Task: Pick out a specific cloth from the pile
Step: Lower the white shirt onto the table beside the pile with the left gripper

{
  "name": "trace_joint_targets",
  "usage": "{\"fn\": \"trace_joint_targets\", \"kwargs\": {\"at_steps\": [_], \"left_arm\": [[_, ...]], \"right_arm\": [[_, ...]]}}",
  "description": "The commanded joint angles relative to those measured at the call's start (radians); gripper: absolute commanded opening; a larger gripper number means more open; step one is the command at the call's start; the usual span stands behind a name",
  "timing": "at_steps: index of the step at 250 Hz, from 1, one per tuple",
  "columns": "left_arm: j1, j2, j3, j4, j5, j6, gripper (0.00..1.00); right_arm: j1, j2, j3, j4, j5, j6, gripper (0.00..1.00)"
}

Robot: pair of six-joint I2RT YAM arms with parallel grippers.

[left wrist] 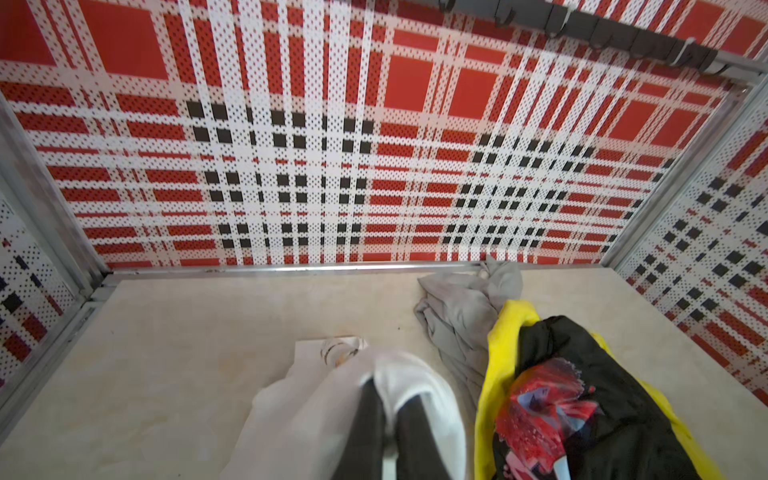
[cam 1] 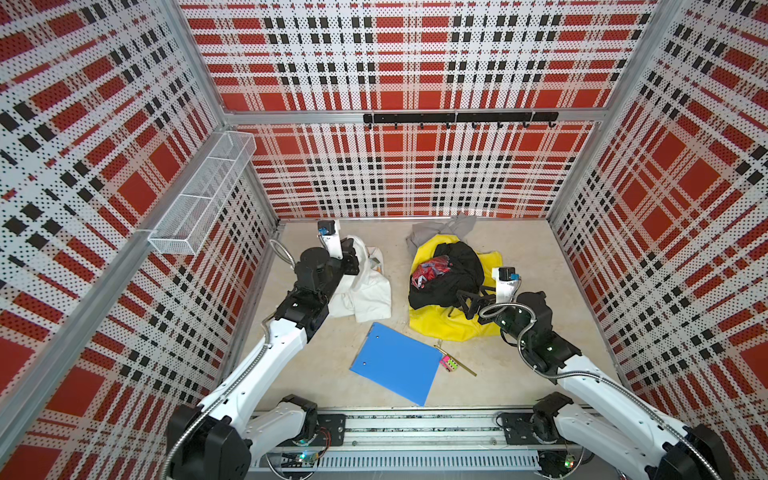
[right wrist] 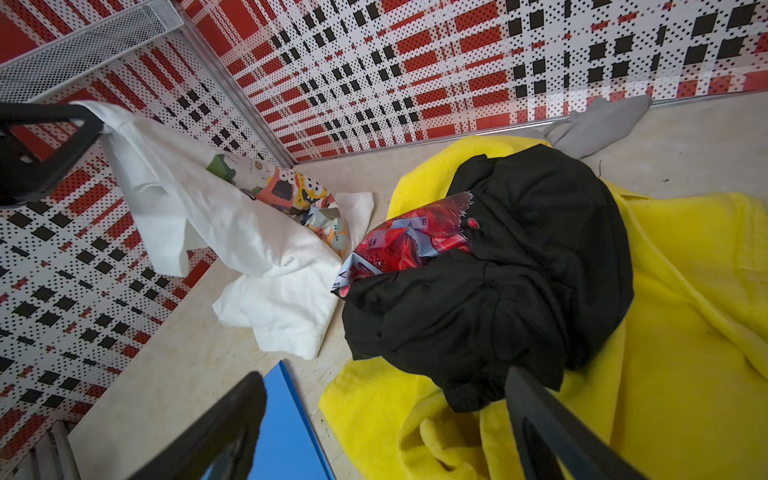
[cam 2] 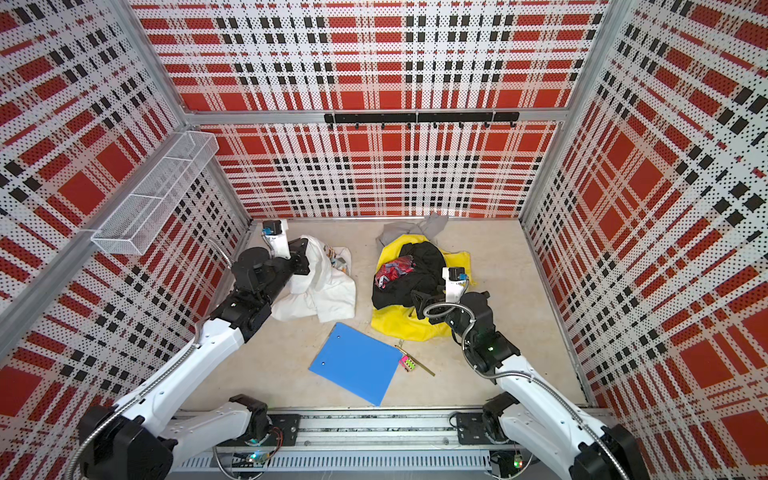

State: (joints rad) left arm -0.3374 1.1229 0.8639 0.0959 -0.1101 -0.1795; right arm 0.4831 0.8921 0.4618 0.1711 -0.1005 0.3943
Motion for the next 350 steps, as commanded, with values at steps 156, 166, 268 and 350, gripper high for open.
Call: {"fn": "trace_joint_targets", "kwargs": {"at_steps": [156, 166, 268, 350], "left_arm": [[0.07, 0.313, -0.027, 0.145, 0.132, -0.177, 0.0], [0.081, 0.331, -0.023, 0.145, 0.146, -0.195, 0.0], [0.13, 0.535, 0.107, 0.017, 0.192, -0.209, 0.17], [0.117, 0.486, 0.16, -0.206, 0.102, -0.167, 0.45]], "right_arm": [[0.006, 0.016, 0.012, 0.051, 0.008, 0.001, 0.96], [0.008, 0.018, 0.013, 0.051, 0.008, 0.0, 0.96], [0.008, -0.001, 0.011, 0.032, 0.025, -0.001, 0.96], [0.008, -0.05, -0.005, 0.005, 0.042, -0.003, 0.96]]}}
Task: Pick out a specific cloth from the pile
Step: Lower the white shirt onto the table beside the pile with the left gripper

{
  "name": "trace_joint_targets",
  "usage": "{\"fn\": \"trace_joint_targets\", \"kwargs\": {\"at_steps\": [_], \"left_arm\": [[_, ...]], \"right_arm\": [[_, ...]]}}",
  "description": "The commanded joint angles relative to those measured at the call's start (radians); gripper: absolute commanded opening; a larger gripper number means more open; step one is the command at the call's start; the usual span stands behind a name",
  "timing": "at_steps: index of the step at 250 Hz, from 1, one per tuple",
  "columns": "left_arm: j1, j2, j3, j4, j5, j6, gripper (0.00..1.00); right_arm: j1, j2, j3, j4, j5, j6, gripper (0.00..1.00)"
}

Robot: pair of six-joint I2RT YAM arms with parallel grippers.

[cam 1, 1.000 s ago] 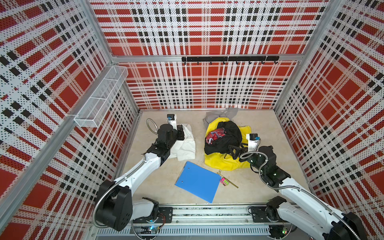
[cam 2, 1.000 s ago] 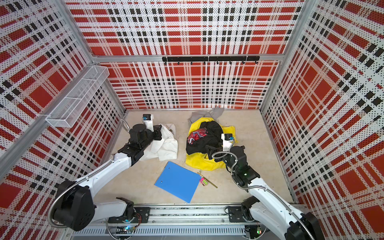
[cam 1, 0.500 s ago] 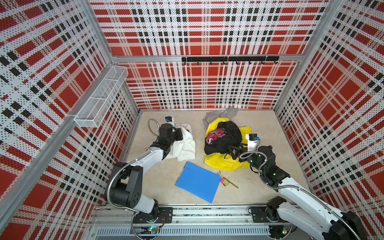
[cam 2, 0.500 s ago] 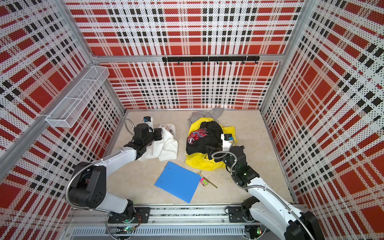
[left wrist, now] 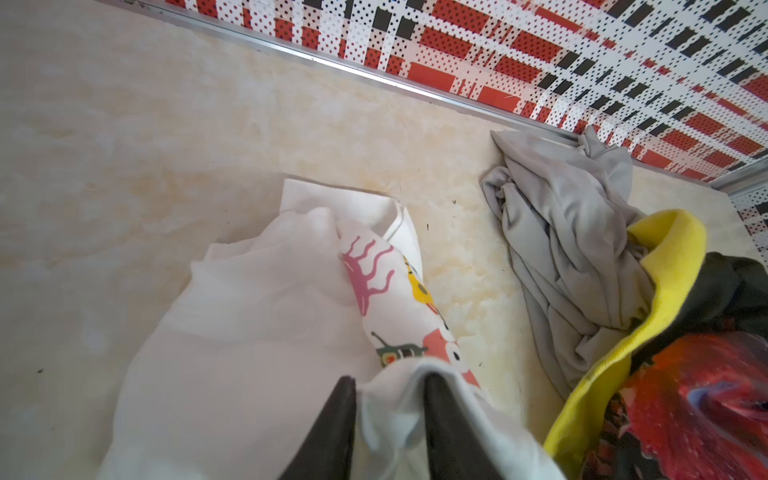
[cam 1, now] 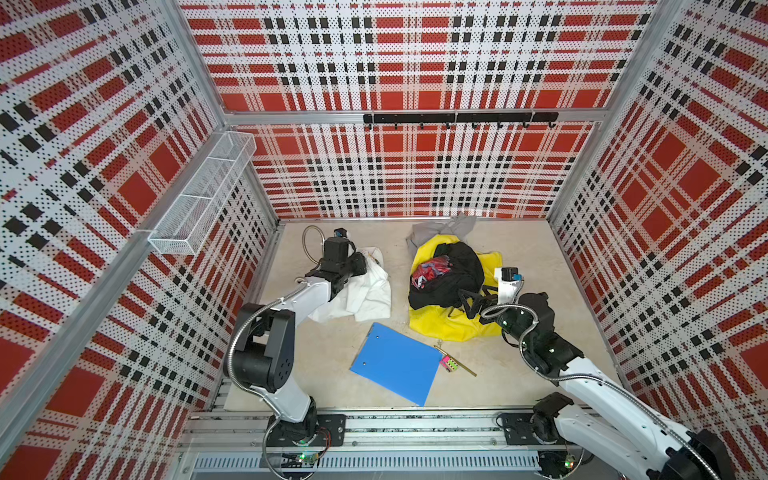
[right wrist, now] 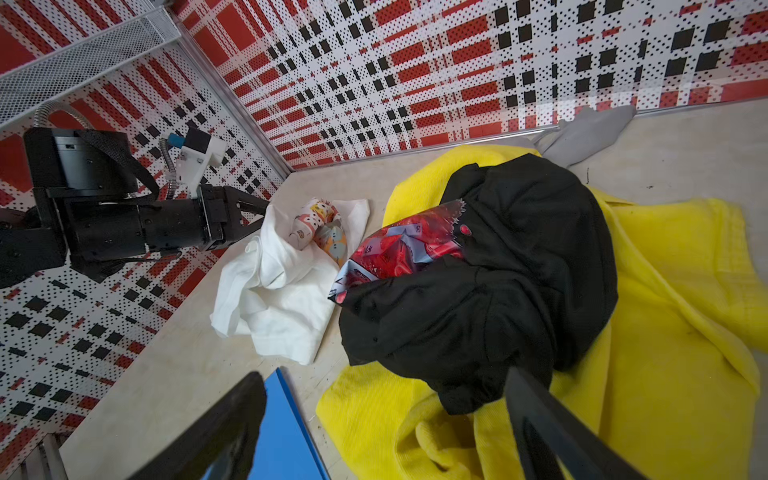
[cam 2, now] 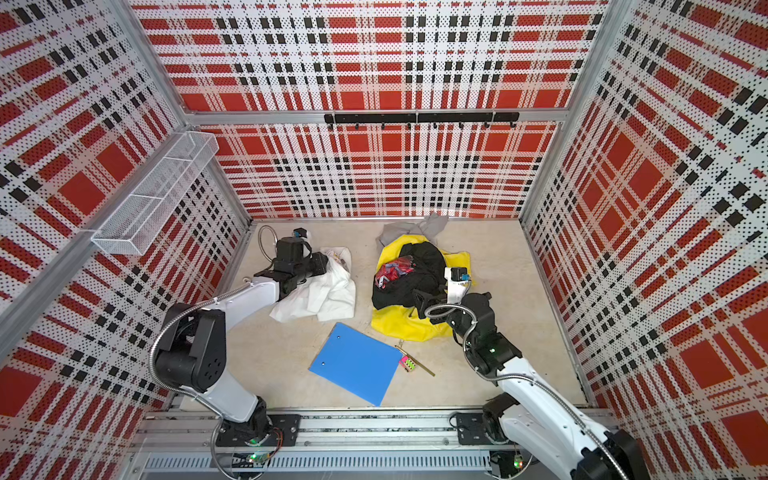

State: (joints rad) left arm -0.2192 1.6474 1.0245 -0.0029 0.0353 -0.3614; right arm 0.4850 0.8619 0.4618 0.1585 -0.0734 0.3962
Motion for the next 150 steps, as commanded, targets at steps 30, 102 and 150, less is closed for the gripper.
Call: {"fn": "trace_joint_targets", "kwargs": {"at_steps": [30, 102, 150], "left_arm": [[-0.002, -0.006, -0.014, -0.124, -0.022, 0.015, 0.51], [-0.073, 0.114, -0.009, -0.112, -0.019, 0.004, 0.71], [-0.051, 0.159, -0.024, -0.063, -0.033, -0.02, 0.71]], "right_arm": [[0.006, -0.008, -0.001, 0.027, 0.007, -0.005, 0.96], [0.005, -0.014, 0.005, 0.004, 0.02, -0.013, 0.96], [0.006, 0.0, 0.006, 0.003, 0.021, -0.016, 0.96]]}}
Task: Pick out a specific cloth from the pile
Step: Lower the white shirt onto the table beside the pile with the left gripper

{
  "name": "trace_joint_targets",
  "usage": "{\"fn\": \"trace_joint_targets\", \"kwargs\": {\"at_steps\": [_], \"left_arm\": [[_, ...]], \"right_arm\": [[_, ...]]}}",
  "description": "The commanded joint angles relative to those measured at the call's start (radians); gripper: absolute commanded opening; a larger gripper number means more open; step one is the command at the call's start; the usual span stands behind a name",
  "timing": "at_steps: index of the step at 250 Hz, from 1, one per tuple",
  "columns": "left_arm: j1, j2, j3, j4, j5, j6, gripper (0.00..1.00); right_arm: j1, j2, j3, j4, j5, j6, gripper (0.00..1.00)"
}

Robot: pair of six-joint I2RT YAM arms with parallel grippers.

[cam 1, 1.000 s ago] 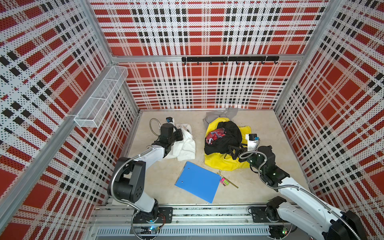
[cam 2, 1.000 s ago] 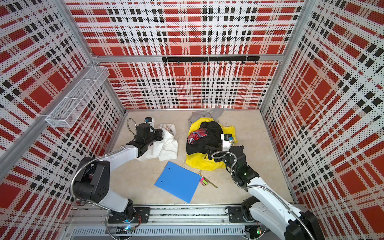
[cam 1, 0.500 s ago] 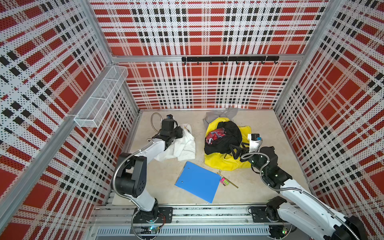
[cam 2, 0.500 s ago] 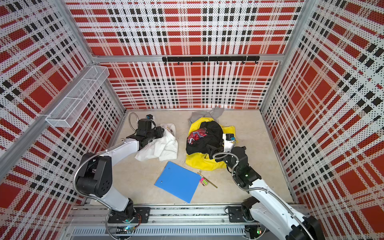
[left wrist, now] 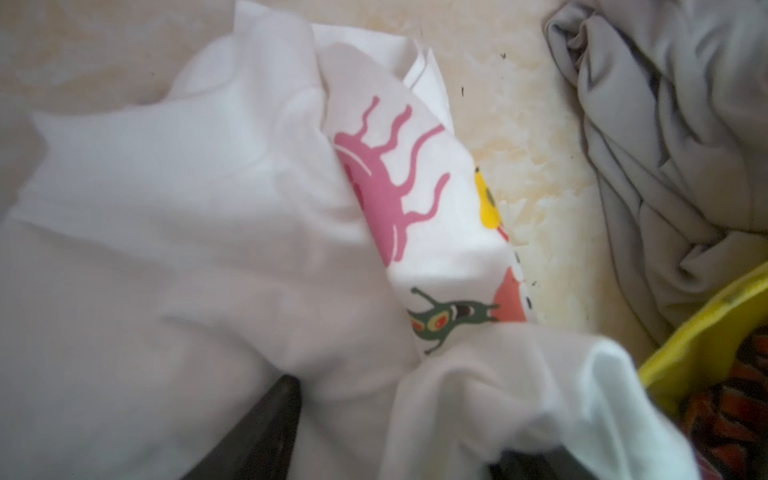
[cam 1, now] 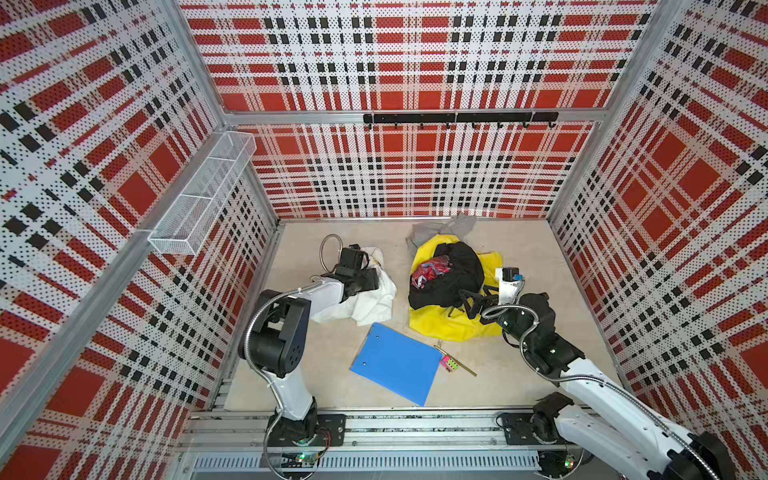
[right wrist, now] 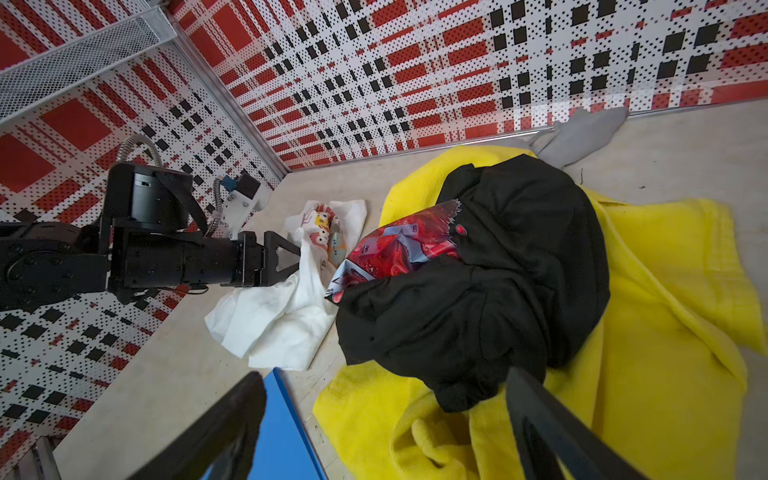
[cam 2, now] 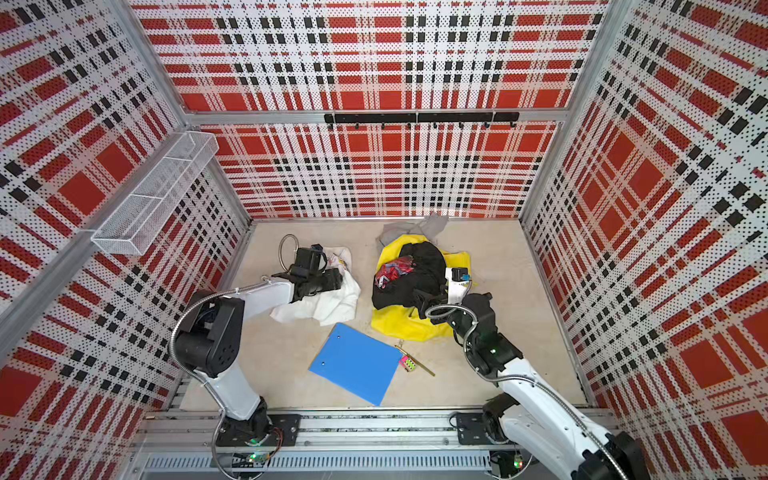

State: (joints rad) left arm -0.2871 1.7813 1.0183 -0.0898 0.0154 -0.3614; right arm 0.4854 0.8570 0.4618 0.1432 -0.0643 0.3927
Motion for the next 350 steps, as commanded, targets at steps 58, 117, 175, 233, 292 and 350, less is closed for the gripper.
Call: {"fn": "trace_joint_targets", "kwargs": {"at_steps": [58, 117, 175, 233, 292, 350], "left_arm": [[0.052, 0.079, 0.043, 0.027, -0.036, -0.011, 0.65], [0.121, 0.075, 0.08, 0.048, -0.01, -0.005, 0.66], [0.113, -0.13, 0.005, 0.067, -0.012, 0.005, 0.73], [0.104, -0.298, -0.046, -0.086, -0.04, 0.037, 0.86], [0.068, -0.345, -0.107, -0.144, -0.056, 0.044, 0.85], [0.034, -0.189, -0.054, -0.115, -0.004, 0.033, 0.84]], "right_arm": [[0.005, 0.047, 0.024, 0.025, 0.022, -0.021, 0.96], [0.005, 0.062, 0.026, 0.029, 0.029, -0.025, 0.96], [0.004, 0.081, 0.032, 0.031, 0.03, -0.031, 0.96], [0.005, 0.091, 0.031, 0.043, 0.026, -0.029, 0.96], [0.005, 0.097, 0.031, 0.054, 0.022, -0.028, 0.97], [0.005, 0.089, 0.028, 0.042, 0.025, -0.026, 0.96]]}}
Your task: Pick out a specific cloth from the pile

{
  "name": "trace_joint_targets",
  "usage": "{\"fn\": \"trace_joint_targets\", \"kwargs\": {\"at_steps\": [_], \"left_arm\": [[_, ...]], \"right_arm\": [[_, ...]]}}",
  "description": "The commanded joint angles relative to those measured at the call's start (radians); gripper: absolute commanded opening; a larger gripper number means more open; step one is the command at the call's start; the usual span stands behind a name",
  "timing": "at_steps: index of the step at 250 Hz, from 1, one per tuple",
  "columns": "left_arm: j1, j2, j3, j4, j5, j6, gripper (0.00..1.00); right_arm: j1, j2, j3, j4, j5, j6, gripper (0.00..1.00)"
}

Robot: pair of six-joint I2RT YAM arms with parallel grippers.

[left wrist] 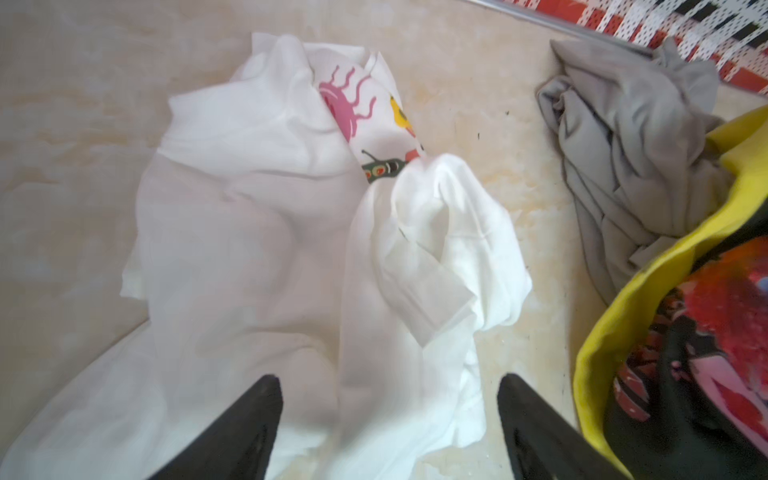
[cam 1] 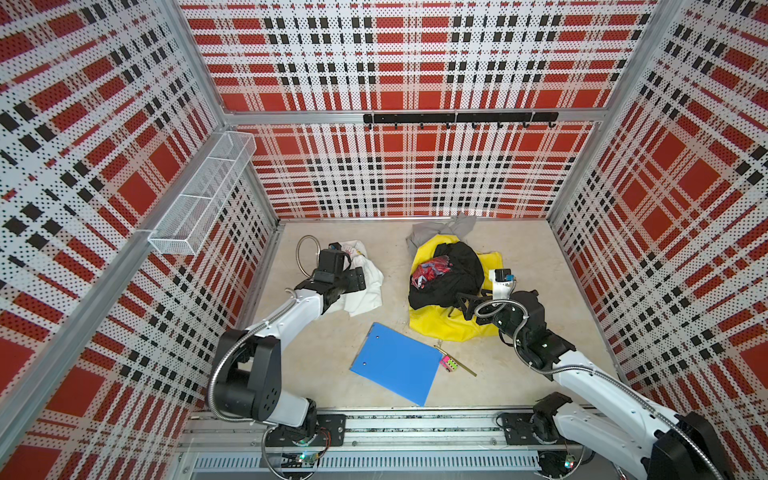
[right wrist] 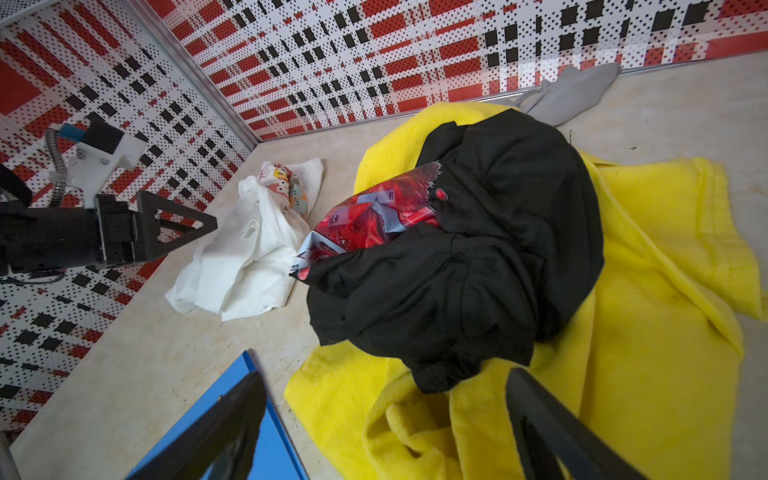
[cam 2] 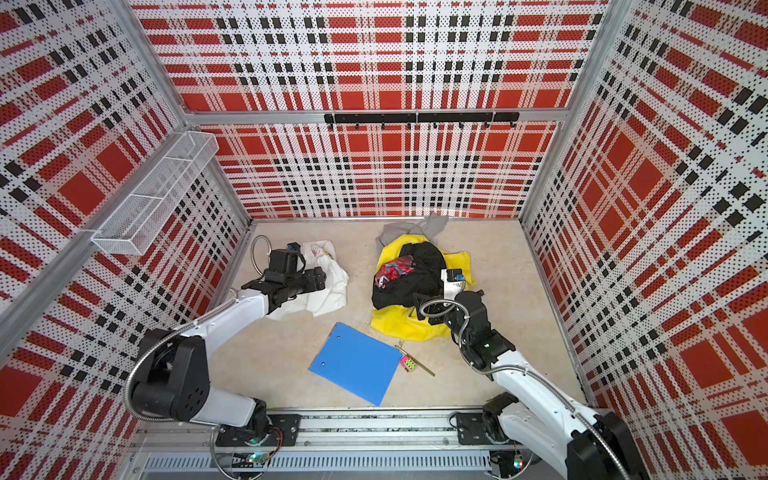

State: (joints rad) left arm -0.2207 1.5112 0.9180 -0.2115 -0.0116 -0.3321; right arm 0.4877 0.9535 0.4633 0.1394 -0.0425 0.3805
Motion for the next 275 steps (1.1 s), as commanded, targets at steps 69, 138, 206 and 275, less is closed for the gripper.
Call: {"fn": "trace_joint_targets", "kwargs": {"at_steps": [69, 138, 206, 275], "left_arm": [[-0.03, 0.246, 0.111, 0.041, -0.024, -0.006, 0.75], [-0.014, 0.338, 0.222, 0.073, -0.04, 0.003, 0.7], [0.001, 0.238, 0.207, 0.072, -0.03, 0.006, 0.78], [-0.044, -0.079, 0.041, 0.085, -0.063, 0.013, 0.99]], "right_arm": [[0.003, -0.065, 0.009, 0.01, 0.033, -0.012, 0.97], [0.003, -0.093, -0.001, -0.012, 0.045, -0.017, 0.97], [0.003, -0.103, -0.002, -0.038, 0.069, -0.041, 0.97], [0.002, -0.117, 0.02, -0.082, 0.129, -0.083, 0.97]]}}
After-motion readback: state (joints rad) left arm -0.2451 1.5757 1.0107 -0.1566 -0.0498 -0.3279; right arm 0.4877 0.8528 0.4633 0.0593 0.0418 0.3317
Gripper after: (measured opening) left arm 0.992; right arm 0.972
